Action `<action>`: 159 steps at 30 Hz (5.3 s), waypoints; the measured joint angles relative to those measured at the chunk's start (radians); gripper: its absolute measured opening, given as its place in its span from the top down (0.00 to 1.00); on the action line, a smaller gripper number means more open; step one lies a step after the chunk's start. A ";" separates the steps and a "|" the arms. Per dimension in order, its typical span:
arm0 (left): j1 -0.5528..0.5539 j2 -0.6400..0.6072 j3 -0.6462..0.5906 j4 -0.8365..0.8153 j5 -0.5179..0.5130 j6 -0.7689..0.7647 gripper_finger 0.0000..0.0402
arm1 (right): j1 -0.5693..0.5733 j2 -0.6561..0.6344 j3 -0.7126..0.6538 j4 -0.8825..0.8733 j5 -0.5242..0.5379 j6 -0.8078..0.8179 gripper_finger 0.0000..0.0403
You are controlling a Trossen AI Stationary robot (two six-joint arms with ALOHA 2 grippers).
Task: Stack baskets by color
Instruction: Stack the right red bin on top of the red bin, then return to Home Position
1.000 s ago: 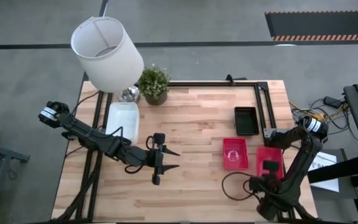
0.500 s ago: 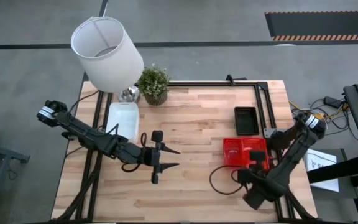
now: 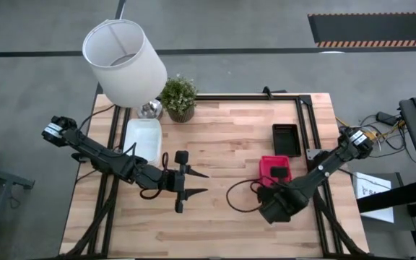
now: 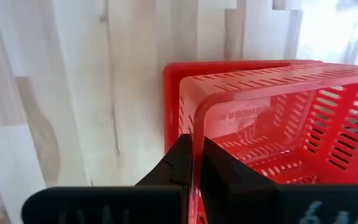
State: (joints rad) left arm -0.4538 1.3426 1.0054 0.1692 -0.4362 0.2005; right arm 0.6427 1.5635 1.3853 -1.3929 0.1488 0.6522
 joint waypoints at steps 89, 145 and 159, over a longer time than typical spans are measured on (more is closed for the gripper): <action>-0.015 -0.004 -0.007 -0.186 -0.014 0.008 0.59 | -0.078 -0.233 -0.140 0.267 0.106 -0.165 0.61; -0.044 -1.203 -0.998 0.051 0.009 0.147 1.00 | -0.635 -1.502 -1.364 1.500 -0.096 -0.834 0.98; -0.044 -1.161 -0.998 0.049 0.011 0.147 1.00 | -0.635 -1.490 -1.364 1.501 -0.096 -0.835 0.98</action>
State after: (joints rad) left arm -0.4980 0.1818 0.0071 0.2186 -0.4248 0.3473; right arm 0.0078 0.0738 0.0216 0.1081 0.0531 -0.1825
